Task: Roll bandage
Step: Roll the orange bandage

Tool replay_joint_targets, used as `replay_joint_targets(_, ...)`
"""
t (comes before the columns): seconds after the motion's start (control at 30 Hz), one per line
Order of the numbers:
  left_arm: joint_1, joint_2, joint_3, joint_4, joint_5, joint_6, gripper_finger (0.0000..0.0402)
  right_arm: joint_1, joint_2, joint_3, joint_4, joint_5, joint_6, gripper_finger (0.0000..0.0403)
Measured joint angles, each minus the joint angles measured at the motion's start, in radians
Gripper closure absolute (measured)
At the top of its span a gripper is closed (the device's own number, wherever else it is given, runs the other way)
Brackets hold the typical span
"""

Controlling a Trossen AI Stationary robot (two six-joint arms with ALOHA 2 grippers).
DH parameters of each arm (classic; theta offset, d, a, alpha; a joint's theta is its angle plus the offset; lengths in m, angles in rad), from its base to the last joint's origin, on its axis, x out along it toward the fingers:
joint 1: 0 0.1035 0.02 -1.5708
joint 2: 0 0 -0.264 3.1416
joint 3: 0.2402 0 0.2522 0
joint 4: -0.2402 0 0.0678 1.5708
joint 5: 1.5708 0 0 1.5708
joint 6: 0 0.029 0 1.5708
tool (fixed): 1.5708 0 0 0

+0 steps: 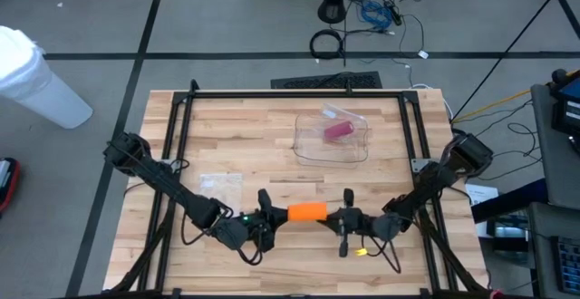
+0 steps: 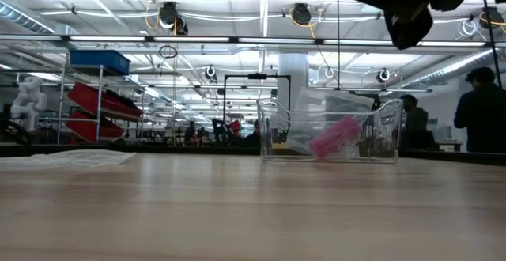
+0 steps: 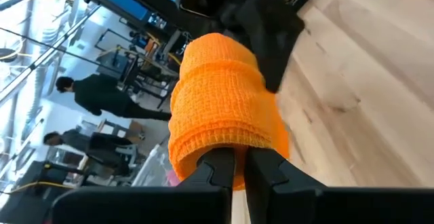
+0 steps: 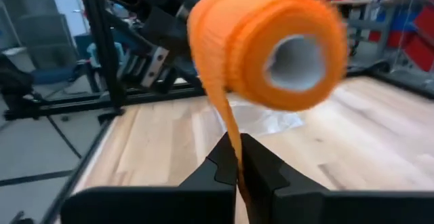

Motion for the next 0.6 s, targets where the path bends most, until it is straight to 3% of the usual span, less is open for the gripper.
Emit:
replay_joint_targets(0.27,0.000,0.000,0.023,0.007,0.058,-0.111,0.0388,0.000,-0.007,0.000,0.009,-0.002,-0.075,0.0394)
replay_joint_targets(0.6,0.002,0.000,0.027,0.009,0.106,-0.230,0.0388,0.003,-0.007,-0.001,0.002,0.064,-0.098,0.0274)
